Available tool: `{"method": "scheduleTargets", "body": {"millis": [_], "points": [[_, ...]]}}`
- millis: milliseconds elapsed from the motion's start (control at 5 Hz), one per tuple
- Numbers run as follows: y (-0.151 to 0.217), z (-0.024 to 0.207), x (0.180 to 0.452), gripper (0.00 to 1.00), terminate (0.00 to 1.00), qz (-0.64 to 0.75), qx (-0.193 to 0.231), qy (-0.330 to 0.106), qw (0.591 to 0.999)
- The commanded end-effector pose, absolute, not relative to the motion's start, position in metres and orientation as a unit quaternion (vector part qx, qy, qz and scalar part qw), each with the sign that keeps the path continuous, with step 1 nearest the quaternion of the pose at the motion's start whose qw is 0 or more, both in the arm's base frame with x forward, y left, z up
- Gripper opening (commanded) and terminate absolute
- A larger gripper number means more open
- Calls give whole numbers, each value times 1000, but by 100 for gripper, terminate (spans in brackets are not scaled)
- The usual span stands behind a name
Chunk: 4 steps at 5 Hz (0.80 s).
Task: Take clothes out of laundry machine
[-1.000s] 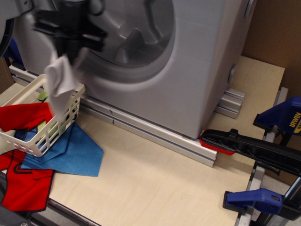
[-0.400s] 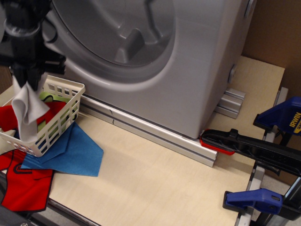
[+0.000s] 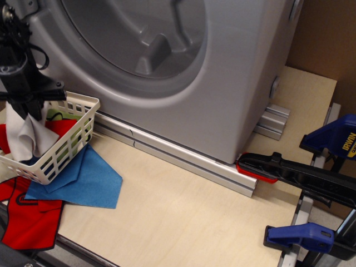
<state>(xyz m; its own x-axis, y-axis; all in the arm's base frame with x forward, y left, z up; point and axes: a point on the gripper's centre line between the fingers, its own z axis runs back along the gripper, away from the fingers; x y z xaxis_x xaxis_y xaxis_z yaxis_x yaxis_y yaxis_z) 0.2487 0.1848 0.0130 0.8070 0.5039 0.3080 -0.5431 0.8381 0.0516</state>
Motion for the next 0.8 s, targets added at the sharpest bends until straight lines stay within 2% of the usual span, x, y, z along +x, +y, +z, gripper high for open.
{"method": "scheduleTargets", "body": {"millis": [0, 200, 400, 600], "points": [[194, -6, 245, 0, 0, 294, 32, -141, 945], [194, -13, 237, 0, 0, 313, 15, -133, 940], [193, -5, 233, 100, 0, 328, 1, -126, 936], [193, 2, 230, 100, 0, 337, 8, -119, 934]]}}
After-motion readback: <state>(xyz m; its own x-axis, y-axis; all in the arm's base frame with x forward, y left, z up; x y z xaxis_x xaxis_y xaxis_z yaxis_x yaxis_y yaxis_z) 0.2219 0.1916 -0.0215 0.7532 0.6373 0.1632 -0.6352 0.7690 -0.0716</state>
